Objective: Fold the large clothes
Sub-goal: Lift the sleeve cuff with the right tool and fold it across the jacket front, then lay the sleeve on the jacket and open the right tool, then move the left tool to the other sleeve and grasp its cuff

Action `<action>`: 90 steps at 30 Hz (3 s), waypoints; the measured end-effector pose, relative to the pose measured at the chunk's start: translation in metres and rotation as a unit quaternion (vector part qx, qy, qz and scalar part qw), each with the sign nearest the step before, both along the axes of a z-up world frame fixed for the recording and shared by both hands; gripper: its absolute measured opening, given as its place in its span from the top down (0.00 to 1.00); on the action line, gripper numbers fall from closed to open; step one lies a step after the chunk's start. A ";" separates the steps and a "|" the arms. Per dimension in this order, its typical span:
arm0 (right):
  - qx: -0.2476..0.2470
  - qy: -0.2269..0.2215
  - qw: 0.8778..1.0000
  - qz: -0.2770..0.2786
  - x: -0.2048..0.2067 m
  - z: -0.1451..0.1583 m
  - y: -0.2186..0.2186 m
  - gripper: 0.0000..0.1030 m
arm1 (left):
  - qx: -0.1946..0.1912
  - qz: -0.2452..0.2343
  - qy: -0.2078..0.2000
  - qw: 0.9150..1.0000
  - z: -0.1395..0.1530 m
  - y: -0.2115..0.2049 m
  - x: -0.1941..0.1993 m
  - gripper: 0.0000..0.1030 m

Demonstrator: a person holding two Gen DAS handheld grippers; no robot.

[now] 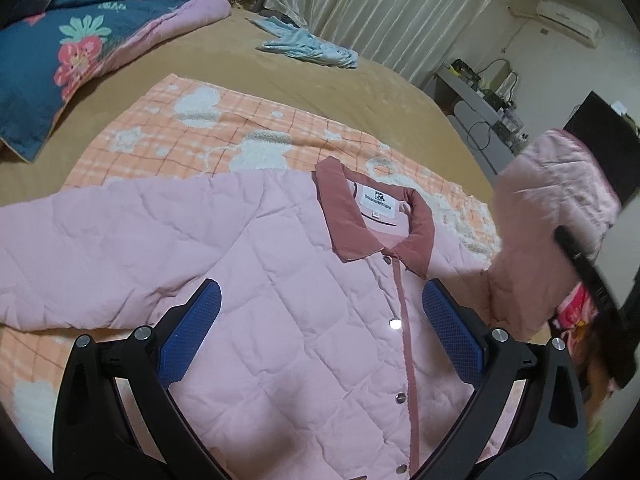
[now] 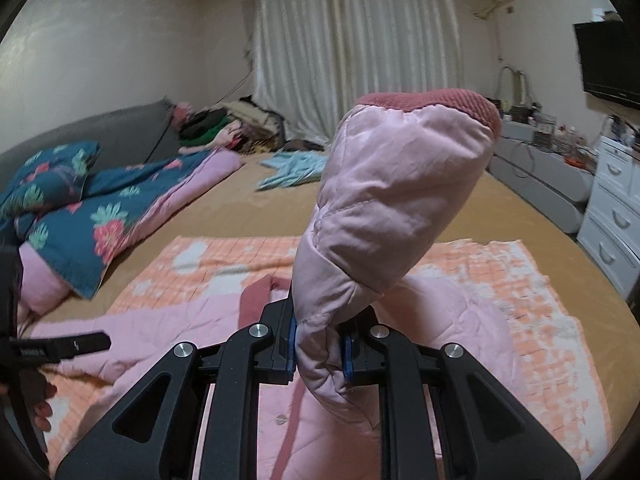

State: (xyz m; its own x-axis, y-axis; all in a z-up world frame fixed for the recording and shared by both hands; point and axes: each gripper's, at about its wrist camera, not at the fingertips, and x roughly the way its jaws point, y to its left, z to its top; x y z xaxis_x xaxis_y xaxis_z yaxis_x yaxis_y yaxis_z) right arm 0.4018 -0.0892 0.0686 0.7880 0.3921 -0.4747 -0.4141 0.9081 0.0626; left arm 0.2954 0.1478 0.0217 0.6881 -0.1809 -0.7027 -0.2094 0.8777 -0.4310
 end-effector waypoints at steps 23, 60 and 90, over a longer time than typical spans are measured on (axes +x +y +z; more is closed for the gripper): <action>-0.100 0.125 0.980 0.120 -0.031 -0.140 0.119 0.67 | -0.185 -0.018 -0.035 0.982 -0.042 0.017 -0.006 0.08; -0.064 0.218 0.970 -0.083 0.036 -0.160 -0.087 0.15 | -0.007 -0.011 0.056 0.998 -0.103 0.005 0.010 0.89; -0.041 0.156 0.987 0.006 -0.030 -0.103 0.007 0.04 | 0.020 0.076 0.046 0.996 -0.056 0.056 -0.051 0.09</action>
State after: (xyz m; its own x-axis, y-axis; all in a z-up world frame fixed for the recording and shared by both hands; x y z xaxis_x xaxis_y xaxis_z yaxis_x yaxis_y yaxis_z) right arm 0.3717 -0.0822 -0.0342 0.5943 0.3514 -0.7234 -0.3978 0.9102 0.1153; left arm 0.2446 0.2037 -0.0342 0.6373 -0.0498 -0.7690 -0.3783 0.8492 -0.3685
